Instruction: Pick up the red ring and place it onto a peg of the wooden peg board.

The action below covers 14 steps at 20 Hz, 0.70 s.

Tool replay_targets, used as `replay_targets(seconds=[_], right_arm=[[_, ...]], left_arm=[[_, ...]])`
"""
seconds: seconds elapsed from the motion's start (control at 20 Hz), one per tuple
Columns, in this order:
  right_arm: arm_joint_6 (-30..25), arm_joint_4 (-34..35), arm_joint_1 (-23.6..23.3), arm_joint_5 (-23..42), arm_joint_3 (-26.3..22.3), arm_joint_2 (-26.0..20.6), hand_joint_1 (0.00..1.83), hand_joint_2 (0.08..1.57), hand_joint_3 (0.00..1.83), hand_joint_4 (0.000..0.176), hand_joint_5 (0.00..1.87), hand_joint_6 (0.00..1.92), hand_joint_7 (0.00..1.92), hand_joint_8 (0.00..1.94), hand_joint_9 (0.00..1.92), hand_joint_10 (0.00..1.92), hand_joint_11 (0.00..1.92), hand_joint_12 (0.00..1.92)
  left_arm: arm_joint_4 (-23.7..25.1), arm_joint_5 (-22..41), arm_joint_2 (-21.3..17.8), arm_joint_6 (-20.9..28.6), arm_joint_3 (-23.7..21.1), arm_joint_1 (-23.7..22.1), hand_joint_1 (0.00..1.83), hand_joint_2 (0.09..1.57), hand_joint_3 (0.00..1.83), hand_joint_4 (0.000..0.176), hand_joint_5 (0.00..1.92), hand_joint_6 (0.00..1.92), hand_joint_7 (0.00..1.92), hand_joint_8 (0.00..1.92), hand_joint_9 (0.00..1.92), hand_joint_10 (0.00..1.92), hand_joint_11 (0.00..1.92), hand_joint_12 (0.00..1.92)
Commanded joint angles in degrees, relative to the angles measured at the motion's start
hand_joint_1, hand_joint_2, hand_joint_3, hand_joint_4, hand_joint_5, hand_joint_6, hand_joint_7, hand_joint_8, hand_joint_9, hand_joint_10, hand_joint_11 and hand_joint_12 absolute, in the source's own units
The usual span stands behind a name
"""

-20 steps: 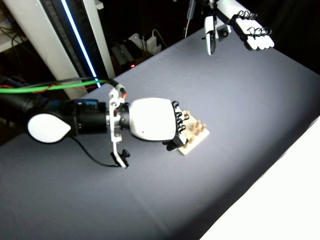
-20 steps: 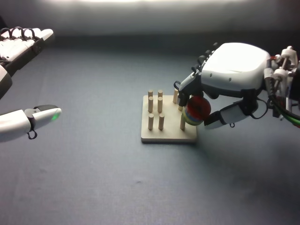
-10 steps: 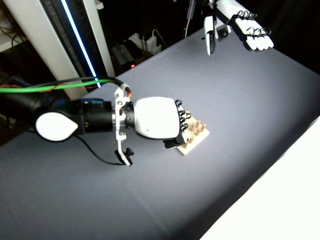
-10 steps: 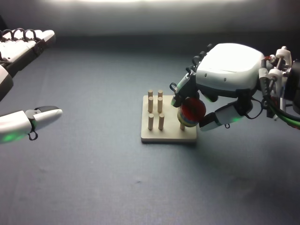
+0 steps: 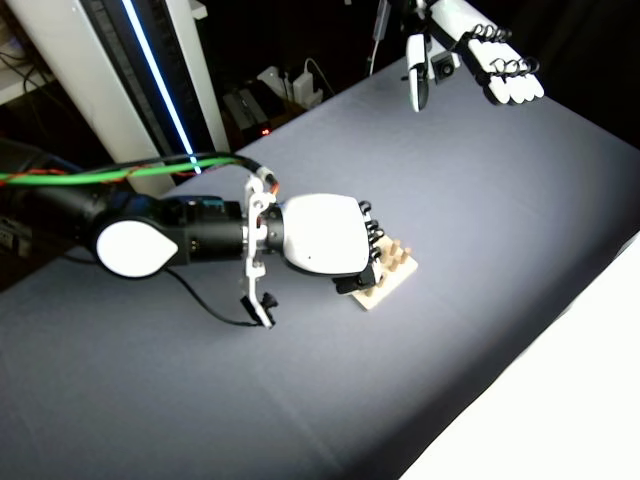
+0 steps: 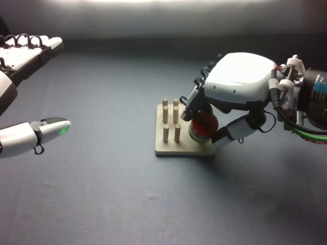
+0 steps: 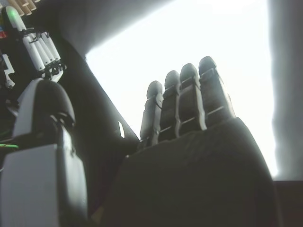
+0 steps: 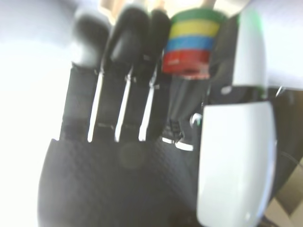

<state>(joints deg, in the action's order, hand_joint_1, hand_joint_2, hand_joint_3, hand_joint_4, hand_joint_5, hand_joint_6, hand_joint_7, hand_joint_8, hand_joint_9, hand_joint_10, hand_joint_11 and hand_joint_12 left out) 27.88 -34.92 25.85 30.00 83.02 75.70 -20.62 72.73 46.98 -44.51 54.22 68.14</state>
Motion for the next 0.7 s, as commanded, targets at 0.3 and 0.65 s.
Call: replay_targets(seconds=[0.3,0.65], right_arm=[[0.67,1.13,-0.87,3.62,0.31,0.32,0.96,0.97,0.00,0.083,0.45,0.00,0.46,0.04,0.41,0.46,0.20,1.21],[0.67,5.60,-0.86,8.96,-1.78,-0.88,0.96,0.97,0.00,0.082,0.40,0.00,0.44,0.01,0.43,0.21,0.03,1.38]], left_arm=[[0.09,7.11,0.27,0.49,0.15,-0.36,0.78,1.11,0.00,0.021,0.12,0.00,0.09,0.01,0.04,0.01,0.02,0.02],[-0.23,7.85,0.40,0.75,0.00,-0.23,0.73,1.12,0.00,0.001,0.12,0.00,0.10,0.00,0.05,0.01,0.02,0.02]])
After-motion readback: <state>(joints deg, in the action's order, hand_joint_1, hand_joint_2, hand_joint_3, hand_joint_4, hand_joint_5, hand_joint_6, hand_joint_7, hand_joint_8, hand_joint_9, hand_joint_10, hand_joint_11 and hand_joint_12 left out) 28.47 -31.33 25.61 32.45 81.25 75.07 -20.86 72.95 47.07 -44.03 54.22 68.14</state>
